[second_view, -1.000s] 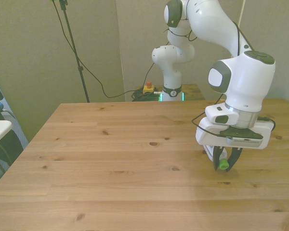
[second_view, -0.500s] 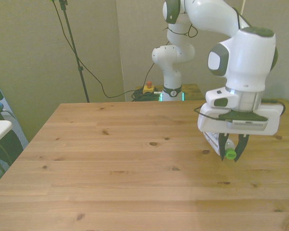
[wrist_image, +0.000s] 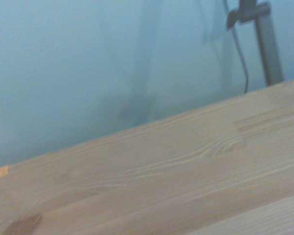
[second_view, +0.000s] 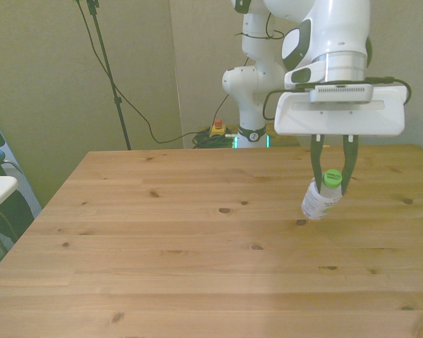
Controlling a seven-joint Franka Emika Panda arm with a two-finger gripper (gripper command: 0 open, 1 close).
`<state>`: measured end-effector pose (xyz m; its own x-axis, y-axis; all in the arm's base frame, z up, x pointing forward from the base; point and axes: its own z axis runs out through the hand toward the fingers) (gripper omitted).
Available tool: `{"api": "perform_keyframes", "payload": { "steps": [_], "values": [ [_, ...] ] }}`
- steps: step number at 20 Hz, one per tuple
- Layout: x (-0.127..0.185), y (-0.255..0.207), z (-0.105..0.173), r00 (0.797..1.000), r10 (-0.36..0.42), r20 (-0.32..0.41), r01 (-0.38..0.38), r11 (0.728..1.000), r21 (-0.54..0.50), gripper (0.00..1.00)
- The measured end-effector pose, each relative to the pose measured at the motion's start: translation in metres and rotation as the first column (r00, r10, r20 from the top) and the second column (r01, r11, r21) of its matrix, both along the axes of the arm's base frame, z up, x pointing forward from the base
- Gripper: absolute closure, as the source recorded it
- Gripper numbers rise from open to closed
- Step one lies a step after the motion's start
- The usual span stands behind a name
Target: Stand the water bottle
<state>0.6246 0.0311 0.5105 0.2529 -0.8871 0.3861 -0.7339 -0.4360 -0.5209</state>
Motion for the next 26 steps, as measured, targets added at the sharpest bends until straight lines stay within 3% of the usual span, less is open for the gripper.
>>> {"api": "perform_keyframes", "payload": {
  "steps": [3, 7, 12, 19, 26],
  "values": [
    [-0.041, -0.035, 0.020, 0.989, -0.059, 0.137, 0.067, 0.996, -0.058, 1.00],
    [-0.043, -0.042, 0.030, 0.967, -0.099, 0.236, 0.133, 0.982, -0.135, 1.00],
    [-0.047, -0.059, 0.035, 0.921, -0.128, 0.368, 0.215, 0.954, -0.208, 1.00],
    [-0.050, -0.066, -0.037, 0.896, -0.174, 0.408, 0.262, 0.950, -0.172, 1.00],
    [-0.025, -0.069, -0.020, 0.878, -0.192, 0.438, 0.282, 0.948, -0.150, 1.00]
  ]
}}
